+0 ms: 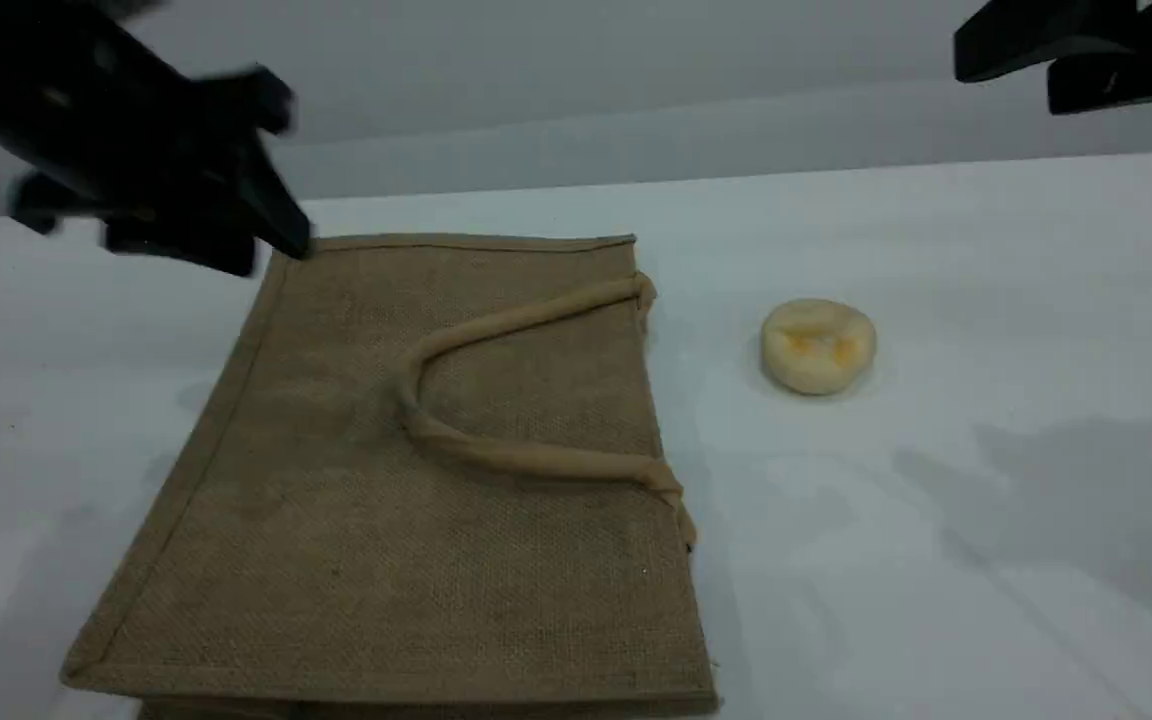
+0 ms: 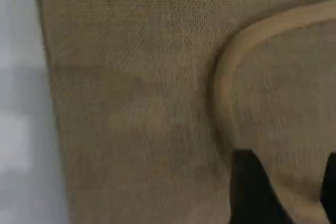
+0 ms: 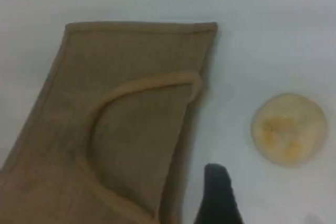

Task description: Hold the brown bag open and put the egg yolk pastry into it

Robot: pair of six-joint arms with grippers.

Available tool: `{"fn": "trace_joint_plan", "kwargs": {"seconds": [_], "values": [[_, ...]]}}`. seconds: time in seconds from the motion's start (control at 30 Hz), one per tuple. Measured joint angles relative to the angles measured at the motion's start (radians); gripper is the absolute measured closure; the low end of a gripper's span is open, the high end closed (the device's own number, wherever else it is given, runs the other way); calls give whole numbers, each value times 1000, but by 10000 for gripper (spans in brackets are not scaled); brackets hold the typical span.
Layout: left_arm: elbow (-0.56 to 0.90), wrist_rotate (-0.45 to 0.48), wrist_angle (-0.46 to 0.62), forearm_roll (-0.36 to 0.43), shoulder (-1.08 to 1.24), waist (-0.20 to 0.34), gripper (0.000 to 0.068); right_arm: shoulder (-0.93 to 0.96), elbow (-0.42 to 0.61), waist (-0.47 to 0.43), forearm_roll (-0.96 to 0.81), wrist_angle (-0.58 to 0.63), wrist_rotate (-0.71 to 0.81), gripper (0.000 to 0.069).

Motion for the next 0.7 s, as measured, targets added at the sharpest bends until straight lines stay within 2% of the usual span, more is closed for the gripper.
{"fn": "trace_joint_plan", "kwargs": {"seconds": [0.07,0.23,0.4,0.7], "values": [[-31,-5,-12,-27,63,-19,374,3,0,0,3,0,-15,256],[-119,-10,-2,-28,211,-60,373,7,1,0,2,2,-21,256],[-183,-12,14,-24,309,-61,373,7,1,0,0,5,-21,256],[-214,-13,9,-32,384,-61,372,7,1,0,0,7,-21,256]]}}
